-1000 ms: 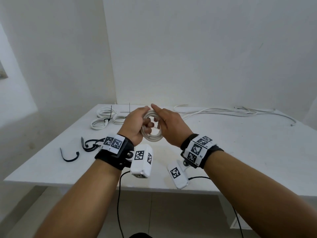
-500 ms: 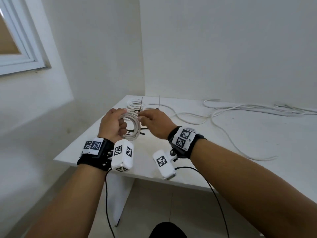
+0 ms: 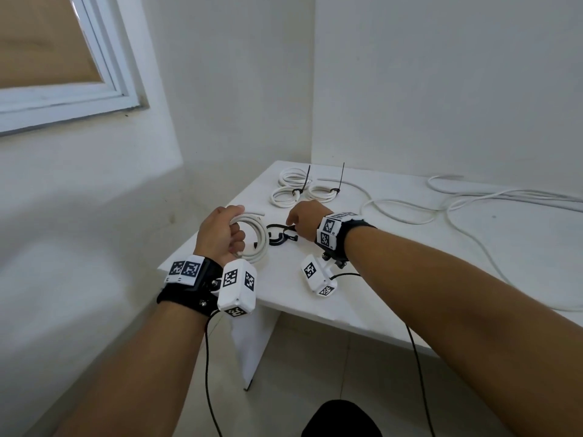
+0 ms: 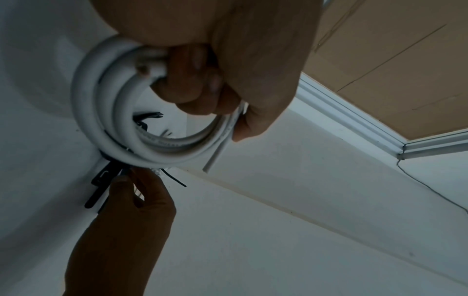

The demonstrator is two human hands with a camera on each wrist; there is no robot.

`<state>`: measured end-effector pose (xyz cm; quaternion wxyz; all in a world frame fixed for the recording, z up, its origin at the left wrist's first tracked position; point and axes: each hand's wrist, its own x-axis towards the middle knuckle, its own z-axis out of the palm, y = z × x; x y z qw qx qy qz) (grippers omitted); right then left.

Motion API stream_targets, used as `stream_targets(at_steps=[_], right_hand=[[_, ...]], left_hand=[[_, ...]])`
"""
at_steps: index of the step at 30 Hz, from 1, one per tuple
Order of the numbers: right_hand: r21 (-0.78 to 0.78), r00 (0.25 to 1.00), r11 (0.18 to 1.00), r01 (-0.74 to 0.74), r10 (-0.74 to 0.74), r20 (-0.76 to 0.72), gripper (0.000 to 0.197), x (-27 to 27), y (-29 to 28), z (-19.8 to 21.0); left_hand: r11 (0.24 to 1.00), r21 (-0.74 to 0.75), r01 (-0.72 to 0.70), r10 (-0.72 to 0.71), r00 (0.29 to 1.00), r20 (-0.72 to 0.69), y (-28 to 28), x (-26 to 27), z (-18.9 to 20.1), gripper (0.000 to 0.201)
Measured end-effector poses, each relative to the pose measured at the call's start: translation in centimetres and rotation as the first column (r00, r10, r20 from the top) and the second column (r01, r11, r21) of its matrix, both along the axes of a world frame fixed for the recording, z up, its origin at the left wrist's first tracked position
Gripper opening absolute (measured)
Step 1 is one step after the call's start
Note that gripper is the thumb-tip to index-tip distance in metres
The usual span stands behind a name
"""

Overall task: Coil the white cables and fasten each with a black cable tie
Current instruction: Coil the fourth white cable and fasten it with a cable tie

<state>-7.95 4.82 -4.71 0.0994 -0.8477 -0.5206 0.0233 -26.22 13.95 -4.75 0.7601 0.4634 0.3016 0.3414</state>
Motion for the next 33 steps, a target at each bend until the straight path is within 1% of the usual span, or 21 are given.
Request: stream_targets(at_steps=[5, 10, 12, 13, 14, 16, 19, 21, 25, 26, 27, 28, 30, 31, 33], right_hand=[[0.018, 1.0, 1.0, 0.003, -0.003, 0.0, 0.024, 0.6, -0.2, 0.1], [0.188, 0.997, 0.981, 0.055, -0.043, -0.065, 0.017, 1.9, -3.1, 1.5], [0.267, 0.987, 0.956, 0.121, -0.086, -0.137, 0.014, 2.9, -5.4, 1.9], [0.305, 0.971, 0.937, 0.17, -0.107, -0.212, 0.011, 3.6, -6.8, 1.9], [0.338, 0.947, 0.915, 0.219, -0.117, -0.299, 0.009, 4.2, -8.4, 1.8], [0.382, 0.87, 0.865, 0.327, -0.117, -0.479, 0.008, 5.3, -11.5, 1.5], [0.396, 0.688, 0.768, 0.503, -0.079, -0.722, 0.008, 6.5, -15.4, 1.3], [0.392, 0.594, 0.715, 0.579, -0.041, -0.803, 0.008, 7.3, -17.9, 1.3], [0.382, 0.514, 0.648, 0.659, -0.016, -0.858, 0.009, 9.0, -21.8, 1.1], [0.385, 0.537, 0.644, 0.661, -0.047, -0.842, 0.01, 9.3, -22.5, 1.2], [0.387, 0.608, 0.676, 0.627, -0.114, -0.786, 0.015, 9.9, -23.2, 1.3], [0.346, 0.687, 0.746, 0.569, -0.2, -0.699, 0.021, 10.3, -23.7, 1.6], [0.316, 0.792, 0.81, 0.493, -0.269, -0.548, 0.028, 10.7, -24.6, 1.9], [0.29, 0.814, 0.841, 0.457, -0.264, -0.518, 0.027, 10.8, -24.9, 1.9], [0.271, 0.81, 0.864, 0.424, -0.227, -0.541, 0.022, 11.4, -25.4, 1.4]], left_hand=[[1.0, -0.004, 0.031, -0.031, 1.0, 0.005, -0.5, 0.8, 0.3, 0.036], [0.999, -0.003, 0.051, -0.051, 0.999, 0.001, -2.3, 1.8, 1.2, 0.036], [0.998, 0.002, 0.064, -0.064, 0.998, 0.012, -3.4, 2.6, 1.4, 0.036], [0.997, 0.003, 0.077, -0.077, 0.997, 0.02, -4.1, 3.3, 1.5, 0.037], [0.995, 0.005, 0.098, -0.098, 0.995, 0.025, -4.9, 4.0, 1.6, 0.037], [0.988, 0.015, 0.153, -0.154, 0.988, 0.028, -6.8, 5.9, 1.9, 0.035], [0.963, 0.039, 0.266, -0.266, 0.964, 0.019, -10.0, 9.2, 2.3, 0.032], [0.934, 0.052, 0.354, -0.355, 0.935, 0.01, -12.7, 11.9, 2.4, 0.033], [0.867, 0.084, 0.492, -0.491, 0.871, -0.027, -17.9, 16.3, 2.3, 0.043], [0.85, 0.092, 0.518, -0.517, 0.855, -0.037, -18.9, 17.2, 2.2, 0.044], [0.835, 0.101, 0.541, -0.539, 0.841, -0.046, -19.8, 18.0, 2.2, 0.044], [0.823, 0.106, 0.558, -0.555, 0.83, -0.056, -20.5, 18.8, 2.1, 0.044], [0.808, 0.112, 0.578, -0.573, 0.816, -0.075, -21.4, 20.1, 2.1, 0.044], [0.804, 0.113, 0.584, -0.578, 0.812, -0.087, -21.7, 20.8, 2.0, 0.043], [0.797, 0.116, 0.593, -0.582, 0.805, -0.113, -21.9, 21.7, 1.7, 0.04]])
